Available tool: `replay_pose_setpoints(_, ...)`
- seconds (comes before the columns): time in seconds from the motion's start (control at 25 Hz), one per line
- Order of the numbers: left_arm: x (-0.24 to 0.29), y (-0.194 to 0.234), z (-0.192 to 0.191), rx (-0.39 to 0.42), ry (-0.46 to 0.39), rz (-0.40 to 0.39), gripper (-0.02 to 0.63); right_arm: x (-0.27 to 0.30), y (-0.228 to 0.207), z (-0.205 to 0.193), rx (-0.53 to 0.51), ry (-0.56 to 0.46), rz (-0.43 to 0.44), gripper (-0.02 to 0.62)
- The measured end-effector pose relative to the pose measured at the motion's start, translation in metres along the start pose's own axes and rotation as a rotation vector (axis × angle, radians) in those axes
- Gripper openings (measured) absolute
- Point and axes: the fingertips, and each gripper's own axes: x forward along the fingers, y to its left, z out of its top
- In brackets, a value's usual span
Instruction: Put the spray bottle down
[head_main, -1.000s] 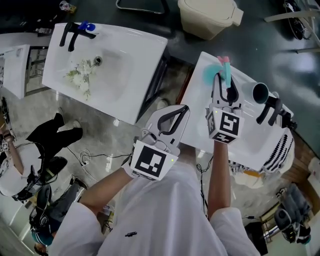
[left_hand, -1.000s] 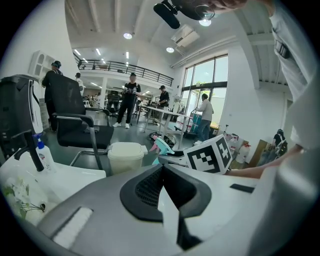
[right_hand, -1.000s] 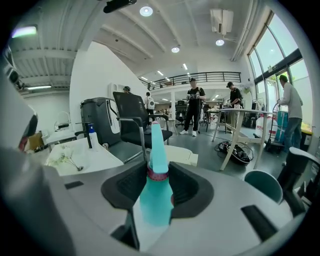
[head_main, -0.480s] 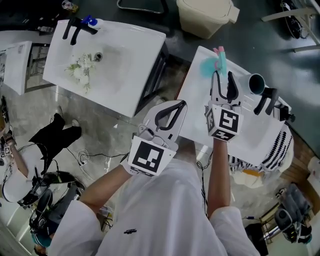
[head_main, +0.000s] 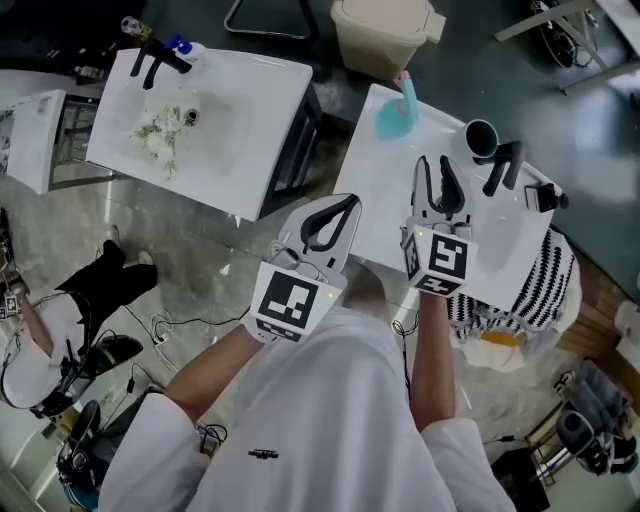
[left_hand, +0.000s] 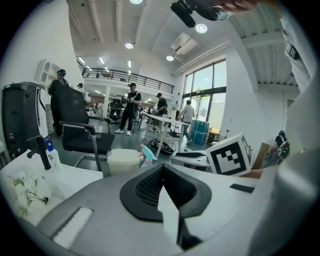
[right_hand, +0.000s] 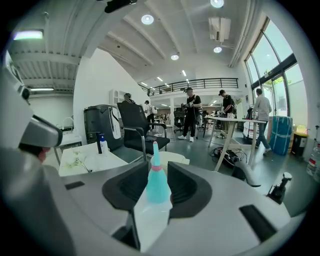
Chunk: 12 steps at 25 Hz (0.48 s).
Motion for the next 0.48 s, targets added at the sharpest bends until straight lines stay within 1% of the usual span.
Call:
replay_pose_setpoints(0.16,-0.013,-0.011,0.005,0.008,-0.018,0.001,0.002,-0.033,-0.004,0.01,0.008,-0.013,-0.012,0.072)
replay_pose_setpoints(0.28,-0.021,-0.017,0.009,0.0,-0.027,-0.001,0.003,-0.053,-0.006,0.016,0.01,-0.001,-0.009,0.031)
replay_pose_setpoints(0.36,-0.026,-0.021,0.014,-0.01,-0.032,-0.007,0.003,-0.068,-0.01,0.023,0.012,-0.005,-0.017,0.026)
replay_pose_setpoints(0.48,-0.035,-0.024,0.024,0.0,-0.055,-0.005,0.003,-0.09,-0.016,0.033,0.005,-0.02,-0.03,0.023)
